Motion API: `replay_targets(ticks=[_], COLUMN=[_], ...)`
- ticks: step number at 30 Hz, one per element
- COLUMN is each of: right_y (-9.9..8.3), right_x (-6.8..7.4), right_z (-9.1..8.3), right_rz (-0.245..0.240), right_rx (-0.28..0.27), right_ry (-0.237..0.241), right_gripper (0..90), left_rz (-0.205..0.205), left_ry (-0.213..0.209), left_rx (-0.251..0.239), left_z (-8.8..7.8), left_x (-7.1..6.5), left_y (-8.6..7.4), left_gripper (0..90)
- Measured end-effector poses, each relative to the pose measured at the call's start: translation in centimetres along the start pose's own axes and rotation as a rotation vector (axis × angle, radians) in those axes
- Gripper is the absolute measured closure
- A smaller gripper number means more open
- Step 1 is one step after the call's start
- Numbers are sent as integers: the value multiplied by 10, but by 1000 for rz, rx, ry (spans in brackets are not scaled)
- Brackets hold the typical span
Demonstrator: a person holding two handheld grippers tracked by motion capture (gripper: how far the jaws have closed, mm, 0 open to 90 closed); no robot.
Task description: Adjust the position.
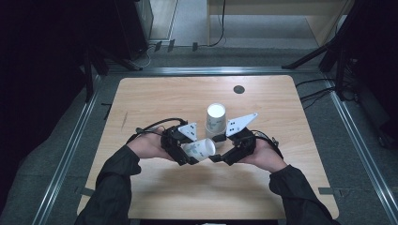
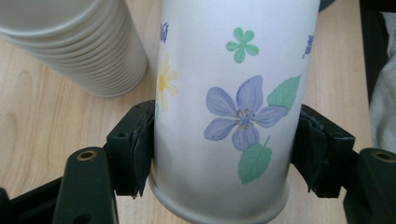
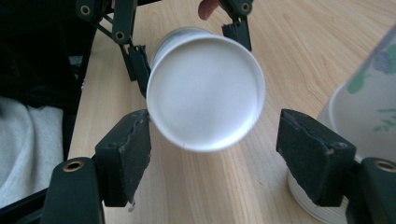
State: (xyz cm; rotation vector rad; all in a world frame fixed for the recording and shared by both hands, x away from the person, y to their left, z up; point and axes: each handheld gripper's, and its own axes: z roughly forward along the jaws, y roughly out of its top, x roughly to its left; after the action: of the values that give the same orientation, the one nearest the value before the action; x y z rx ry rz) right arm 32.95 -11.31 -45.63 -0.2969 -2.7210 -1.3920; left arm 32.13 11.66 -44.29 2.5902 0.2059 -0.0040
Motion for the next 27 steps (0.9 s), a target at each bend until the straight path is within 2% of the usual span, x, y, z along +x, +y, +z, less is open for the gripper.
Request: replay_targets(ticks=[6, 12, 17, 20, 22, 27], right_y=[3, 4, 4, 6, 6, 5], right_x=[4, 6, 5, 5, 4, 3], right_z=[9, 16, 14, 11, 9, 3], right_rz=[-24, -35, -18, -24, -24, -19], right_rx=[27, 58, 59, 50, 40, 31], right_ry=[31, 50, 74, 73, 69, 54], right_gripper=[270, 347, 351, 352, 352, 351], left_rz=[10, 12, -5, -33, -47, -58], left_ry=[-27, -30, -63, -81, -77, -69], left_rx=[5, 11, -13, -33, -55, -102], left_z=[8, 12, 11, 11, 9, 2], left_x=[-3, -3, -2, 0, 1, 3], left_y=[3, 4, 3, 2, -2, -10], left_gripper=[294, 298, 271, 174, 133, 125])
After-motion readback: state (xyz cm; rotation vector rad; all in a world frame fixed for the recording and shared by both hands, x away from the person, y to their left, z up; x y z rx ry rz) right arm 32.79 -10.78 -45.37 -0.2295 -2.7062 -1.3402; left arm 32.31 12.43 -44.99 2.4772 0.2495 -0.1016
